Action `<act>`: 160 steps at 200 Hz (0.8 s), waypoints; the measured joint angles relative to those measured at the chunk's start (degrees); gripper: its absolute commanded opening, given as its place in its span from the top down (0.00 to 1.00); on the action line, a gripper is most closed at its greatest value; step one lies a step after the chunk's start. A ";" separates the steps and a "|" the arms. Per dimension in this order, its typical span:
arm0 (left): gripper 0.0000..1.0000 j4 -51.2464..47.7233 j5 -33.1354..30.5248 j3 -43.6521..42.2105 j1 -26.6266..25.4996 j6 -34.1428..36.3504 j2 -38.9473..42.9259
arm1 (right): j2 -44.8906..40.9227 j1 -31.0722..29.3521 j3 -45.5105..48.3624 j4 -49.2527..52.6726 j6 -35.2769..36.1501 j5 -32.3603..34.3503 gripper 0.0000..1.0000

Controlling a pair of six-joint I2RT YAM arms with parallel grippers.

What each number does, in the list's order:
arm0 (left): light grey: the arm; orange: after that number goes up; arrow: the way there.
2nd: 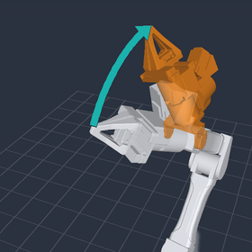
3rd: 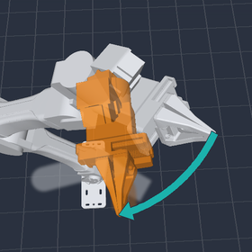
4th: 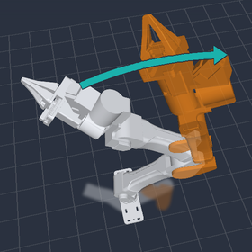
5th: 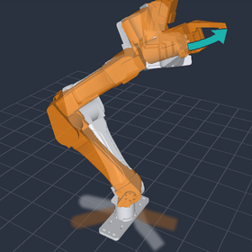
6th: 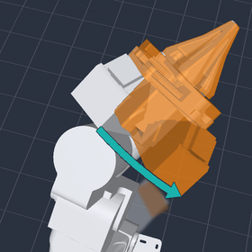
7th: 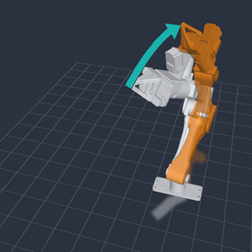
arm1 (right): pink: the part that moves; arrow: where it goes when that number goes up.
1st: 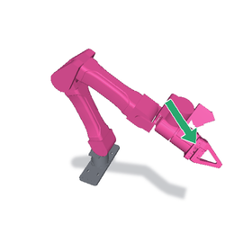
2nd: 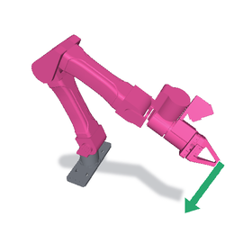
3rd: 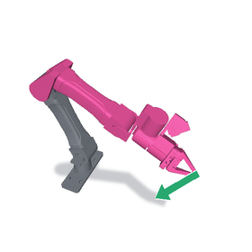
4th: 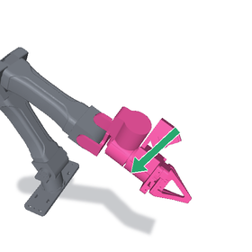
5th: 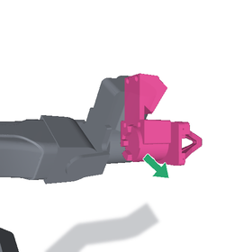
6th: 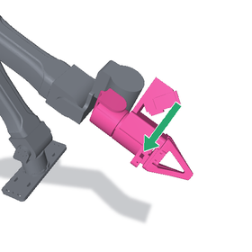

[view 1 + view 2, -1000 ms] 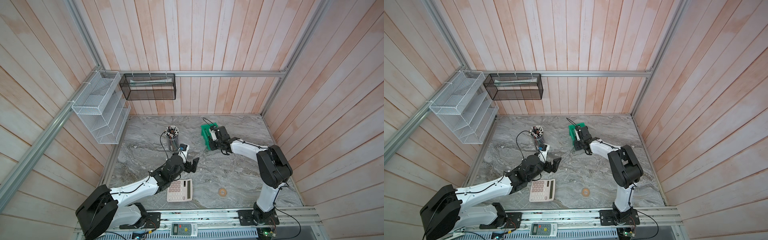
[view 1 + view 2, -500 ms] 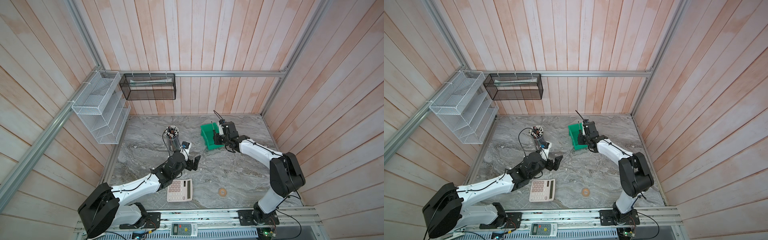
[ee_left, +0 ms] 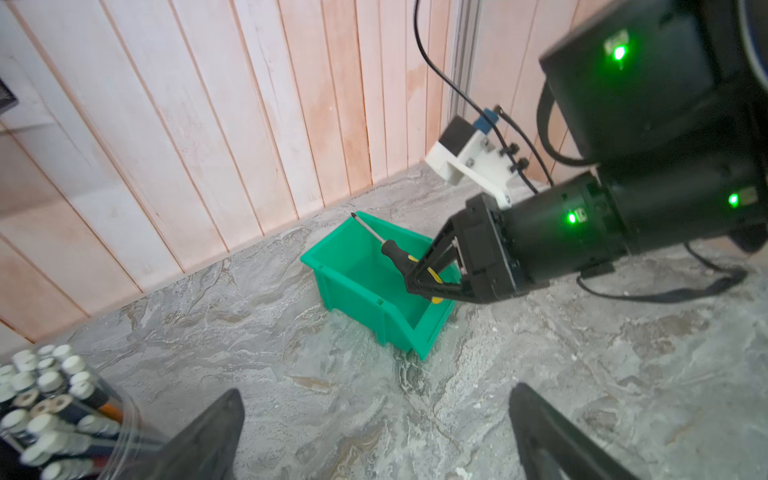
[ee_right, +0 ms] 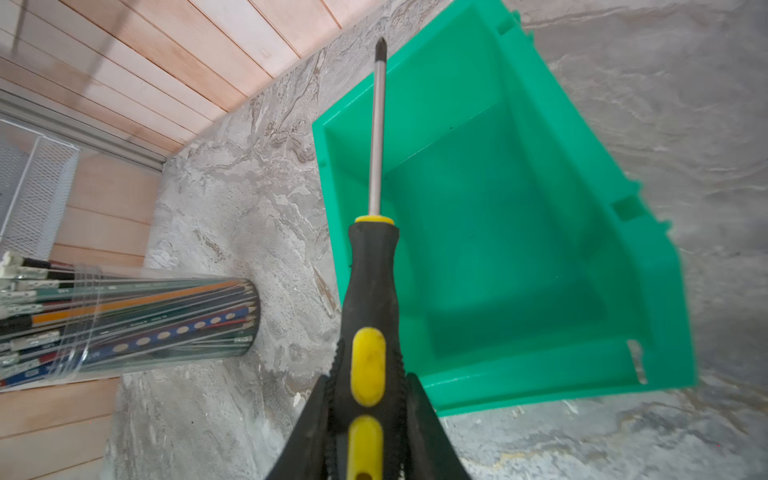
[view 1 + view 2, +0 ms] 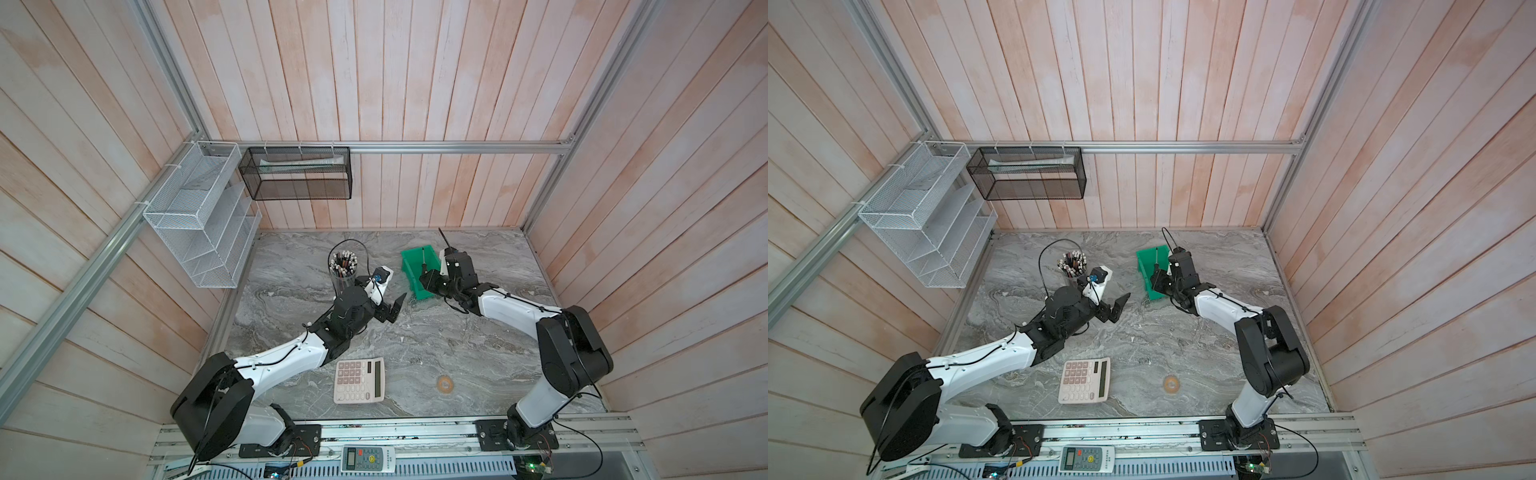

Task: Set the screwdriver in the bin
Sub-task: 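Carry the screwdriver with the right gripper over the green bin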

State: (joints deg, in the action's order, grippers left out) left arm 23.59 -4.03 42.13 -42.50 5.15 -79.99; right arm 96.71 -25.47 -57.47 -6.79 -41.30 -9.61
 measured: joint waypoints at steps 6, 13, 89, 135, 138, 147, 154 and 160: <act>0.00 0.00 0.37 0.00 -0.04 0.98 -0.61 | 0.50 0.00 -0.02 -0.37 -0.92 -0.39 0.88; 0.00 0.02 0.61 -0.02 -0.04 2.03 -1.25 | 1.01 0.00 -0.02 -0.66 -2.01 -0.66 0.88; 0.00 1.38 2.34 -1.40 -0.44 6.93 -2.10 | 1.79 -0.15 0.00 -1.09 -12.22 -0.76 0.86; 0.00 2.19 2.12 -3.82 -1.75 8.02 -1.64 | 3.08 -0.52 -1.86 0.39 -16.31 0.57 0.82; 0.00 2.19 2.10 -3.98 -1.73 8.09 -1.64 | 3.34 -0.52 -2.21 0.46 -16.46 0.74 0.82; 0.00 2.14 2.08 -4.31 -1.49 8.20 -1.64 | 4.20 -0.50 -3.34 0.59 -16.87 1.01 0.82; 0.00 2.16 2.10 -4.42 -1.31 8.20 -1.64 | 4.81 -0.44 -4.11 0.59 -17.11 1.16 0.82; 0.00 2.19 2.10 -4.44 -1.09 8.20 -1.64 | 5.33 -0.33 -4.72 0.61 -17.31 1.16 0.82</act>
State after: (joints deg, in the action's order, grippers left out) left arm 25.78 -1.93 37.69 -43.59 13.34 -81.62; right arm 102.04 -25.80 -62.19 -6.17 -58.61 -8.45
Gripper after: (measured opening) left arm 0.999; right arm 0.266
